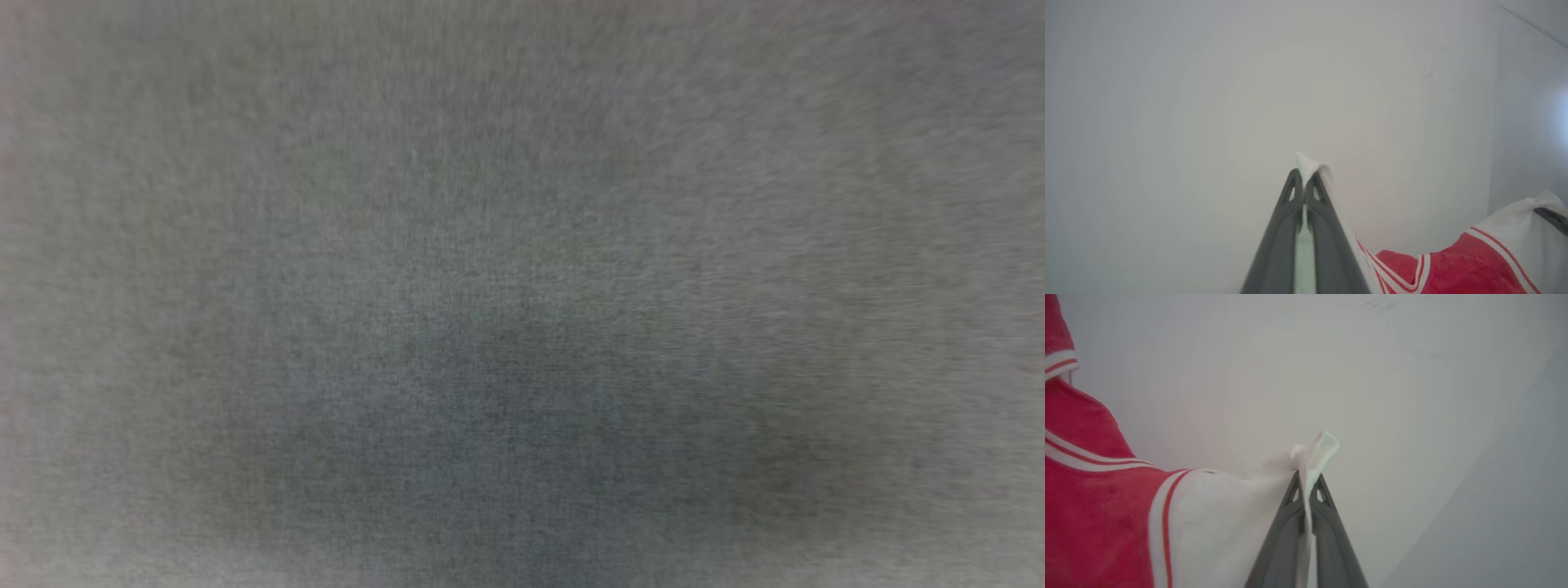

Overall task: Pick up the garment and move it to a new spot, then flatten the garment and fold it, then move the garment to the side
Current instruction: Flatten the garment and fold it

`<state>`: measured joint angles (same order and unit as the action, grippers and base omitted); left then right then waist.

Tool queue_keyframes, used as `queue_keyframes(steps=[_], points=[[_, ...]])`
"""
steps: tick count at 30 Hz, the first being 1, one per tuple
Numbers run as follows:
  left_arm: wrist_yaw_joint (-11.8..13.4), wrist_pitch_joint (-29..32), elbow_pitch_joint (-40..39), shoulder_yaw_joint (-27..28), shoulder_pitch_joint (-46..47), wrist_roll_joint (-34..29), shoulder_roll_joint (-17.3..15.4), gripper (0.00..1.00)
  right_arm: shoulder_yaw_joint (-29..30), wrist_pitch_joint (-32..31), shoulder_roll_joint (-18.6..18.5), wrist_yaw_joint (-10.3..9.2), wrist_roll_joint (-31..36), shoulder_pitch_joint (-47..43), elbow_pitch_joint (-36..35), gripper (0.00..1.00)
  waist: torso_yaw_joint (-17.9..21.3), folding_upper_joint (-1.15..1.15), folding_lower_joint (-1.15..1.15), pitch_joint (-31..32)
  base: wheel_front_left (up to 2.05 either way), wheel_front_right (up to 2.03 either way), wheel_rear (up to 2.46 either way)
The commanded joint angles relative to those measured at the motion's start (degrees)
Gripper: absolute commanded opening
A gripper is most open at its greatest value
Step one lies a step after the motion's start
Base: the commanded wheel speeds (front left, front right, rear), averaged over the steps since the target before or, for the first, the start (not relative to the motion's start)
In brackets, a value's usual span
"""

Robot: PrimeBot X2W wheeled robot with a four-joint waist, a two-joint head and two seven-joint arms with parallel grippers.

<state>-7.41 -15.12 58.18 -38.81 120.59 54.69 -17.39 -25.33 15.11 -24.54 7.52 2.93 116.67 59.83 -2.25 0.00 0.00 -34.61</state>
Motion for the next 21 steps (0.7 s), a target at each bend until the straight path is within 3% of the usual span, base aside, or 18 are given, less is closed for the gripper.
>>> queue_keyframes(steps=[1, 6, 13, 21], points=[[-0.07, 0.09, -1.68, 1.33, -1.55, -2.03, -0.54, 0.0, 1.66, -0.01, 0.49, -0.06, 2.34, -2.19, -1.35, 0.0, -2.97, 0.0, 0.0, -8.89, 0.0, 0.0, 0.0], [-0.01, 0.05, -5.56, 8.07, -7.85, -6.66, -0.31, 0.0, 8.83, 0.03, 3.55, -0.06, 8.6, -7.92, -2.83, 0.0, -3.99, 0.0, 0.0, -13.22, 0.0, 0.0, 0.0], [-0.07, 0.02, -6.09, 10.85, -14.88, -11.69, 2.09, 0.0, 12.71, 0.03, 6.19, -0.06, 11.62, -13.04, -4.47, 0.0, -5.58, 0.0, 0.0, -13.54, 0.0, 0.0, 0.0], [-0.08, 0.04, -7.67, 5.45, -23.75, -11.02, 1.1, 0.0, 5.83, 0.02, 5.58, -0.06, 6.15, -19.44, -7.6, 0.0, -5.98, 0.0, 0.0, -7.75, 0.0, 0.0, 0.0]])
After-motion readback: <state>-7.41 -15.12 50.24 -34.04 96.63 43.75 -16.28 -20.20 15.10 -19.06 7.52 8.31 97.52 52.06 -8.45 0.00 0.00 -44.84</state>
